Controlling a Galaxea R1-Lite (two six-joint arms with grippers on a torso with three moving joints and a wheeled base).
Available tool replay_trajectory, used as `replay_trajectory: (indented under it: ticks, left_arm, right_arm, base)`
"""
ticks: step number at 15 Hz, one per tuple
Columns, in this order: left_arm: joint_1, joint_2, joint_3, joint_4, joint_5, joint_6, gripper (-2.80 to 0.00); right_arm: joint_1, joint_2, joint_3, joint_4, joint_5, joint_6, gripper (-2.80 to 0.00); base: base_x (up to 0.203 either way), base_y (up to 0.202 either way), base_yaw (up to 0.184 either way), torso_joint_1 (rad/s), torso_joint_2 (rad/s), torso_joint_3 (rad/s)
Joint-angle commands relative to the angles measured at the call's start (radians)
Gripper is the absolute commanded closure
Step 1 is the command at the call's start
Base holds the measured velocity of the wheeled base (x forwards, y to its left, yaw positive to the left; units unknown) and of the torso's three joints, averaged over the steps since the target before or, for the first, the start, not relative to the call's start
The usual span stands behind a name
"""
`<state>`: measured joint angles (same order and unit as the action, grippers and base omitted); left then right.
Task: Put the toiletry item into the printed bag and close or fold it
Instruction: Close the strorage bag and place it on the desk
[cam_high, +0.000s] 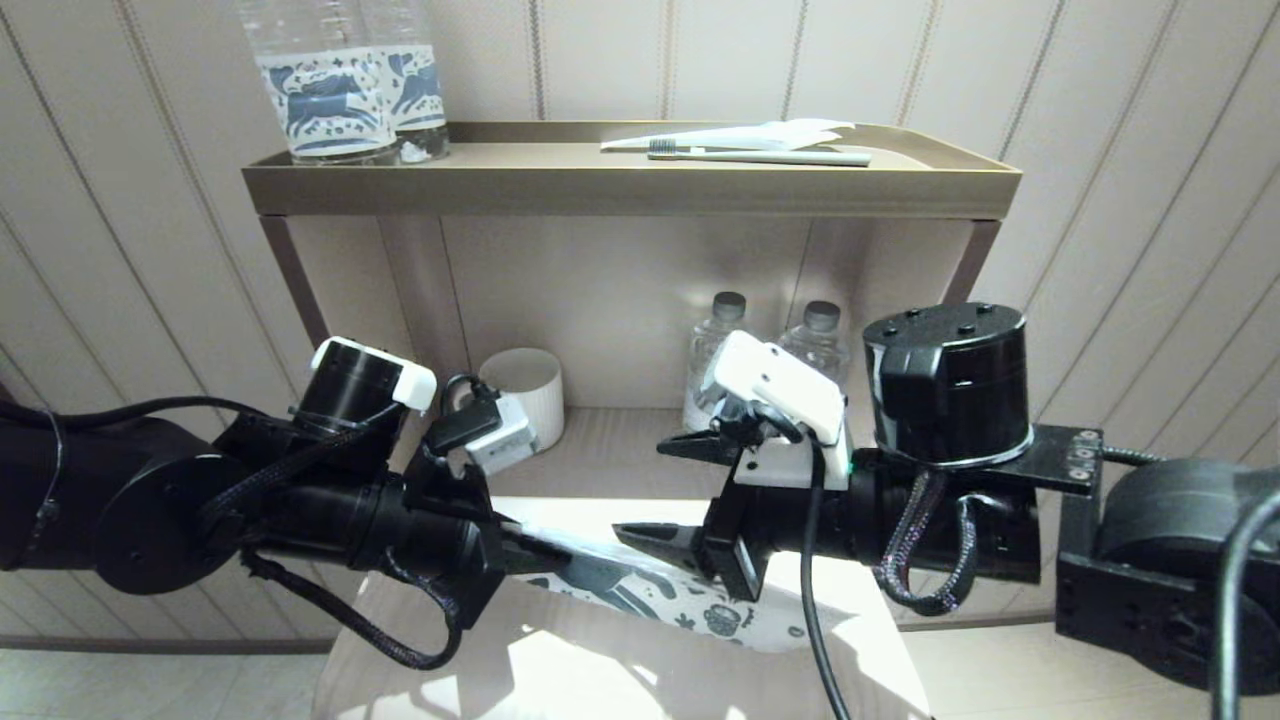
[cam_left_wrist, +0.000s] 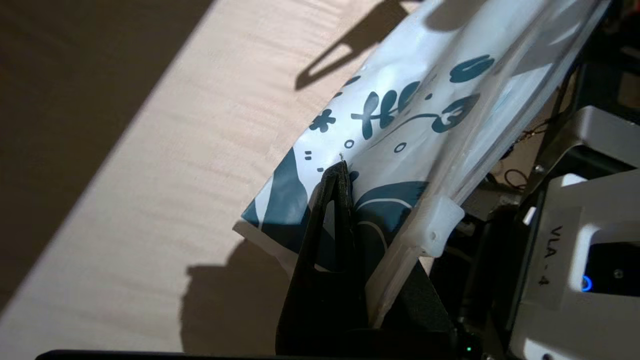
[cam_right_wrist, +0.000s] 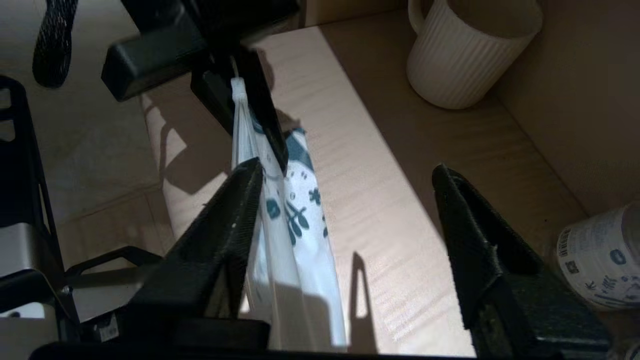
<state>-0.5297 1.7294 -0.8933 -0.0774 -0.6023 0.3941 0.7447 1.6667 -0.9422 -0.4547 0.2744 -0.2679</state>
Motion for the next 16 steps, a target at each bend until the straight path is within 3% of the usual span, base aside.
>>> replay_trajectory:
  ticks: [1,5,11,12,13,16]
  left_arm:
    - [-0.029,0.000,-0.007,-0.004,-0.005,-0.024,0.00]
    - [-0.058,0.007,-0.018,-0.006,-0.015,-0.069,0.00]
    - [-0.141,0.062,-0.147,0.052,-0.006,-0.077,0.00]
    - [-0.161,0.079,-0.186,0.088,-0.006,-0.077,0.00]
    - [-0.179,0.095,-0.220,0.119,-0.005,-0.076,0.00]
    - [-0.208,0.112,-0.252,0.150,-0.006,-0.073,0.00]
  right_arm:
    - [0.006,-0.017,-0.041,0.016,0.000,0.001,0.00]
    - [0.019,-0.084,-0.136,0.229,-0.001,0.005,0.00]
    - [0.021,-0.104,-0.087,0.238,0.003,0.036,0.00]
    - [0.022,-0.105,-0.072,0.236,0.002,0.038,-0.29]
    - [0.026,-0.107,-0.059,0.221,0.002,0.038,-2.80]
    - [0.026,-0.116,-0.033,0.197,0.008,0.036,-2.80]
  base:
    - [0.000,0.000,0.000,0.000,0.00,0.000]
    - [0.000,0.000,0.000,0.000,0.00,0.000]
    - [0.000,0.000,0.000,0.000,0.00,0.000]
    - [0.000,0.000,0.000,0.000,0.00,0.000]
    - [0.000,0.000,0.000,0.000,0.00,0.000]
    - [0.000,0.000,0.000,0.000,0.00,0.000]
